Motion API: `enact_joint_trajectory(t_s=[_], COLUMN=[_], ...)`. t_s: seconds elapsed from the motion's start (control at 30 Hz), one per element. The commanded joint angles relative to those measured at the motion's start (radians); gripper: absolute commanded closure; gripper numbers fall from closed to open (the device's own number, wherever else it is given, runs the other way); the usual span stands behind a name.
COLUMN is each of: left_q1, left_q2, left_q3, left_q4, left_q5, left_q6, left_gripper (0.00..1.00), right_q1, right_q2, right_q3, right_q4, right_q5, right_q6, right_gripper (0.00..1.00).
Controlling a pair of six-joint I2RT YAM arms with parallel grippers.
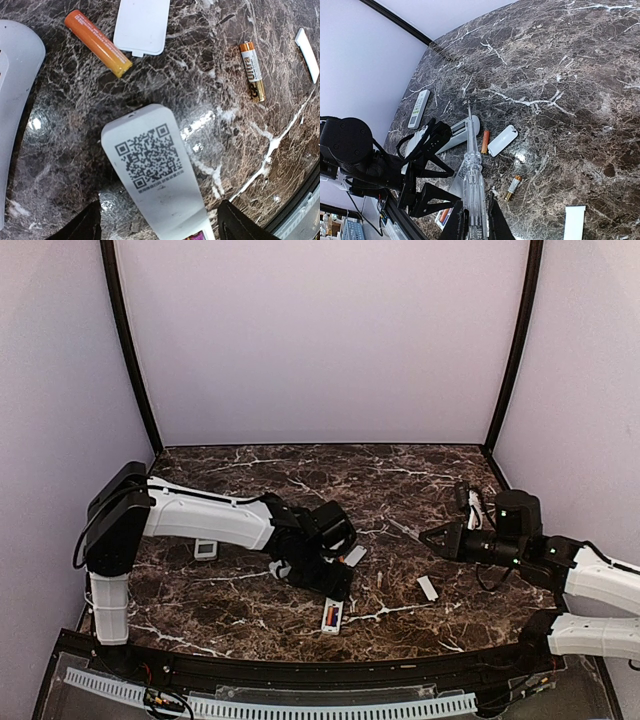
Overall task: Unload the batteries from the remote control
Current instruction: Pick up the remote control without the battery cover from the center of the board.
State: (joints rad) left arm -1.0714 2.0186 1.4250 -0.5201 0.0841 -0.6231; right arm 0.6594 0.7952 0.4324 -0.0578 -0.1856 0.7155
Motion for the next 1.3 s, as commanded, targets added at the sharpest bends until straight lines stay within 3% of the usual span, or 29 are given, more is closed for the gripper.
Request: enact_joint_trajectory(t_s=[0.0, 0.2, 0.5, 0.7, 0.9, 1.07, 1.27], left_q1=[-0.009, -0.024, -0.027, -0.028, -0.028, -0.026, -0.006], left_q2=[0.011, 0.045, 0.082, 0.109, 0.115, 0.114, 0.097], left_q3=[0.033, 0.073, 0.103, 0.122, 0.149, 0.164, 0.178], left_q4=[-0.054, -0.056, -0.077, -0.072, -0.098, -0.116, -0.079], left_q5=[-0.046, -0.034, -0.073, -0.073, -0.121, -0.123, -0.026], left_q6=[0.014, 0.022, 0.021, 0.031, 0.048, 0.12, 0.32], left_gripper=[0.2, 0.23, 0.42, 0.45, 0.63, 0.75, 0.81], right_q1=[0.006, 0.006, 0.006, 0.006, 0.006, 0.006, 0.004], right_q2=[-0.002, -0.004, 0.001, 0.013, 0.012, 0.02, 0.021], right_q3=[-0.015, -0.021, -0.016, -0.015, -0.014, -0.004, 0.017], right_q4=[0.039, 0.044, 0.049, 0.054, 0.054, 0.045, 0.013], right_q5=[0.01, 0.015, 0.022, 0.023, 0.04, 0.055, 0.089], right_q6=[-0.001, 0.004, 0.001, 0.002, 0.007, 0.005, -0.004], right_gripper=[1.0, 1.0, 1.0, 1.0, 1.0, 1.0, 1.0])
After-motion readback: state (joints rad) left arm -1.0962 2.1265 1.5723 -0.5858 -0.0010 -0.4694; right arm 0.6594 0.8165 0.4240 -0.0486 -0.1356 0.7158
